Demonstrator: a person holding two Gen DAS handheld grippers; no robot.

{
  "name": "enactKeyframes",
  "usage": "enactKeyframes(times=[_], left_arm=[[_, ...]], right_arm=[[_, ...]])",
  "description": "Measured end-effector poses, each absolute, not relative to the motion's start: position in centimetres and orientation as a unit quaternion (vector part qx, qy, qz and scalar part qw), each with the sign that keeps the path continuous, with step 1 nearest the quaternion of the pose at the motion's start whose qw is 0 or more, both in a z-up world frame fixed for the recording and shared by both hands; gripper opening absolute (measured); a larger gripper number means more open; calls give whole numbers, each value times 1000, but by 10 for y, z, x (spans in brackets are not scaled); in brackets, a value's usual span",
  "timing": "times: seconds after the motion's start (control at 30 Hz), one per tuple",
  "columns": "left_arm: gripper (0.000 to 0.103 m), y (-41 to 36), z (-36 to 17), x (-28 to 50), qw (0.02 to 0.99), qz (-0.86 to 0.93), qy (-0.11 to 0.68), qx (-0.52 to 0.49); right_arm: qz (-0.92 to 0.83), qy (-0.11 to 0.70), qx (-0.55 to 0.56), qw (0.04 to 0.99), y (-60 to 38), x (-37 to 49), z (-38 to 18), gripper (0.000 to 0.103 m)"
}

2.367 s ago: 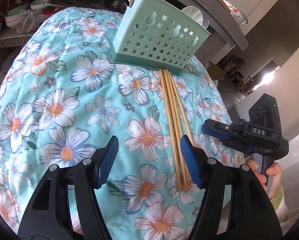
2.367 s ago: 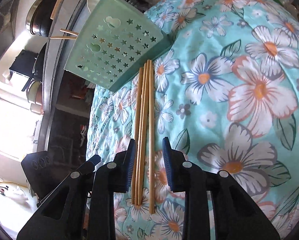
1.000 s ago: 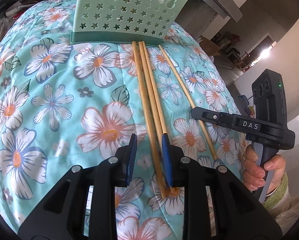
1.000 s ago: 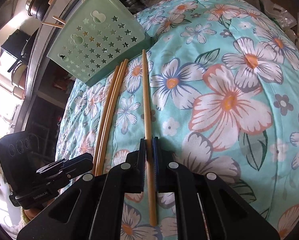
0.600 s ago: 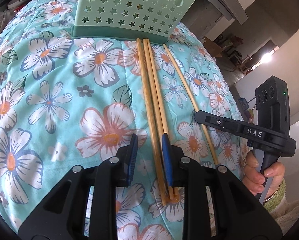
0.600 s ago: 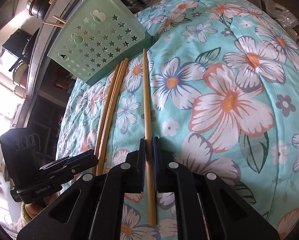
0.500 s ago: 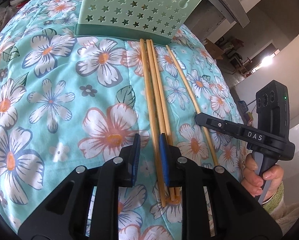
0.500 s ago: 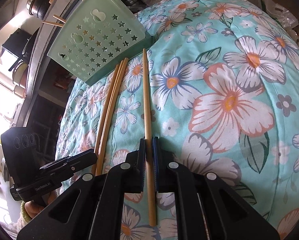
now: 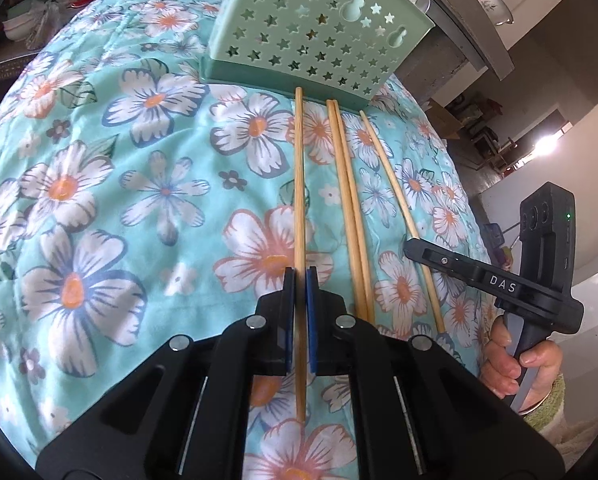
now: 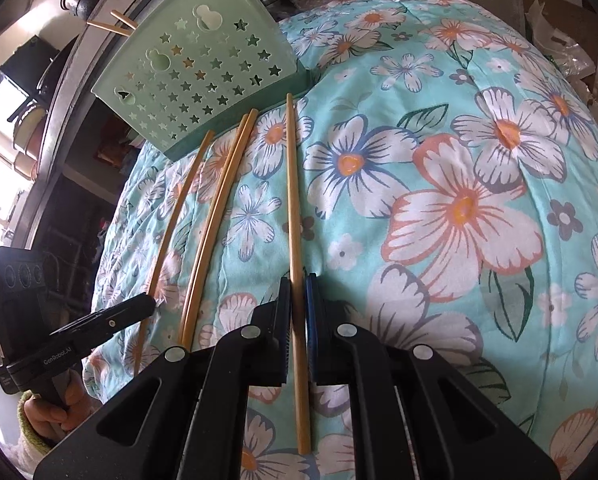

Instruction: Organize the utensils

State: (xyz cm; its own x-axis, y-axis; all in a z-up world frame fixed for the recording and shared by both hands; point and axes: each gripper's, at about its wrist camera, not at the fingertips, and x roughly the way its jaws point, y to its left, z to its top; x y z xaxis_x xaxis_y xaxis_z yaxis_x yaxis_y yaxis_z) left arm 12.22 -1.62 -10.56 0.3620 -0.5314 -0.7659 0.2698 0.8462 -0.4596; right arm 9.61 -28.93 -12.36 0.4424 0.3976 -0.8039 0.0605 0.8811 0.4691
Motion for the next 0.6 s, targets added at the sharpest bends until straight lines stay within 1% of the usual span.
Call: enactKeyframes(times=[0.2, 0.27, 0.3, 0.33, 0.37, 0.43, 0.47, 0.5, 0.53, 0.57, 0.6], left_arm=[[5, 6, -101, 108, 834, -204, 502, -101], [12, 9, -106, 108, 833, -194, 508, -97], [23, 10, -109, 109, 831, -194, 512, -99], [30, 11, -111, 109, 828, -202, 511, -108], [35, 10, -112, 109, 827, -211, 508, -116], [56, 9, -112, 109, 822, -234, 503, -132], [61, 9, -113, 109, 818, -245, 501, -141], [68, 8, -113, 108, 816, -252, 499, -149], [72, 7, -114, 108, 814, -256, 497, -156], [73, 8, -114, 108, 813, -261, 495, -164], [76, 9, -115, 108, 811, -266, 492, -173]], right_arm=[[94, 524, 199, 823, -282, 95, -122, 8], [93, 526, 204, 820, -282, 97, -122, 9], [96, 526, 209, 819, -282, 97, -122, 14], [103, 526, 219, 816, -281, 97, -123, 23], [111, 524, 228, 813, -281, 97, -122, 28], [125, 522, 236, 810, -278, 97, -120, 48], [130, 521, 235, 810, -274, 96, -119, 53], [134, 520, 233, 811, -271, 96, -118, 61], [138, 520, 230, 811, -267, 96, -117, 68], [142, 520, 228, 811, -264, 96, -116, 72], [145, 520, 226, 811, -261, 96, -116, 79]])
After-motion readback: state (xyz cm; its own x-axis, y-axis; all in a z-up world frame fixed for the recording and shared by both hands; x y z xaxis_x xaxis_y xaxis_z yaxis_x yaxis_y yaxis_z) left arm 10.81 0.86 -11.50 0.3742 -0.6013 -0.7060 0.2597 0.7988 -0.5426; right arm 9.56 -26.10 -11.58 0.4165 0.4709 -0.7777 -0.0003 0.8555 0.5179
